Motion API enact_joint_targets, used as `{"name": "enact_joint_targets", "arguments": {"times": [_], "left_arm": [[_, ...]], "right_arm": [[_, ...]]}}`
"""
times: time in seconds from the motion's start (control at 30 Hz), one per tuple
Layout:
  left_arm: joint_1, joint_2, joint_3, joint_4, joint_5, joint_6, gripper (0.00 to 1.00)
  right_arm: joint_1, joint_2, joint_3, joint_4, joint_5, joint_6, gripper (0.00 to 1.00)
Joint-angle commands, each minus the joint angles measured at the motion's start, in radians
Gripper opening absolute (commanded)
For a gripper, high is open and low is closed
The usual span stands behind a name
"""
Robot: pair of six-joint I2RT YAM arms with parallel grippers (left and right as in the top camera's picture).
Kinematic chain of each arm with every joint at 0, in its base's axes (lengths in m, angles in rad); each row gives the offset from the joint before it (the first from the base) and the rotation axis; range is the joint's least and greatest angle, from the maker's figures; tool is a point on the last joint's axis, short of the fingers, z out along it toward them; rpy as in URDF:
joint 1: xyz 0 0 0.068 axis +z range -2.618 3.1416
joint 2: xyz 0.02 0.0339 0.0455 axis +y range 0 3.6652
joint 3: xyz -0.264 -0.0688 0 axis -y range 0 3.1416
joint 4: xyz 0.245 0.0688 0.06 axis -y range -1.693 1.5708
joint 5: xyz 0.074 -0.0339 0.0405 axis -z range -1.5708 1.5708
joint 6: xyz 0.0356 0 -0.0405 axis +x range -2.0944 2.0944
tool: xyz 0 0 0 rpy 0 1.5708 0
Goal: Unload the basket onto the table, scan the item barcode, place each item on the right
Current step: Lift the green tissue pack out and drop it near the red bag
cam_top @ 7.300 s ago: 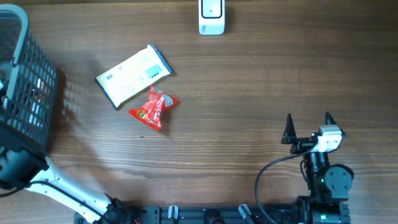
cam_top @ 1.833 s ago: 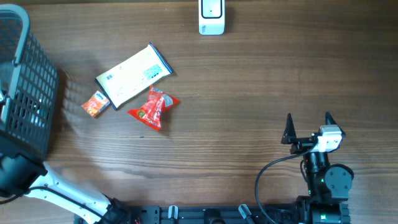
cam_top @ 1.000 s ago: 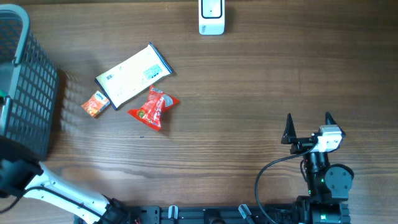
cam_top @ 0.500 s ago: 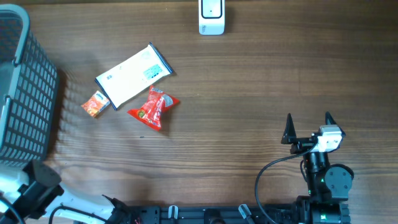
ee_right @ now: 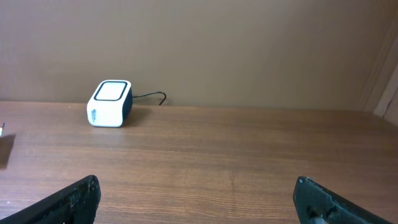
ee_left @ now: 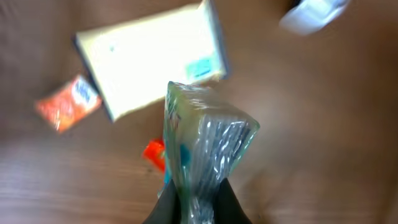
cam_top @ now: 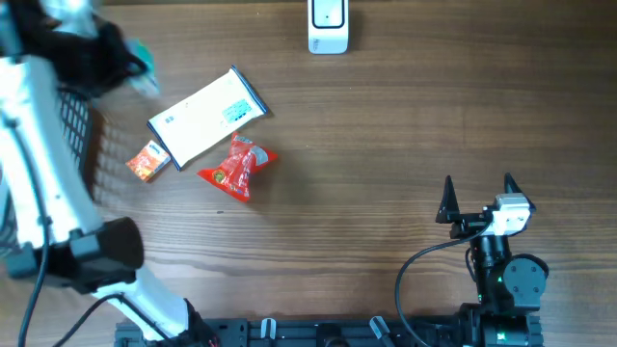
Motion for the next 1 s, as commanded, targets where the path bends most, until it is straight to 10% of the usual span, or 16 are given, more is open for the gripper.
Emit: {"name": "enact_joint_targets", "arguments": {"times": [0.0,0.2,0.23,0.27,0.3,0.97], "left_arm": [[-0.128,0.004,-0.227,0.043,-0.279,-0.109,0.04],[-0.223,0.004,-0.605,0.263,-0.499,-0.273,0.09],[-0.225,0.004,-0.642,0.292,-0.497,-0.274,0.34],[-0.225,0.004,-0.669,0.311,-0.493,-0.274,0.83],[-0.225,0.004,-0.686,0.321,-0.493,-0.273,1.0],[-0.009,-0.352,-0.176,0.087,-0.489,-0.435,1.0]], "right_arm": [[-0.004,-0.008,-0.001,0.002,0.013,0.008,1.0],[-0.004,-0.008,-0.001,0.002,0.013,0.008,1.0],[-0.004,-0.008,-0.001,0.002,0.013,0.008,1.0],[-0.004,-0.008,-0.001,0.002,0.013,0.008,1.0],[-0.004,-0.008,-0.001,0.002,0.013,0.008,1.0],[-0.004,-0.008,-0.001,0.002,0.013,0.007,1.0]]}}
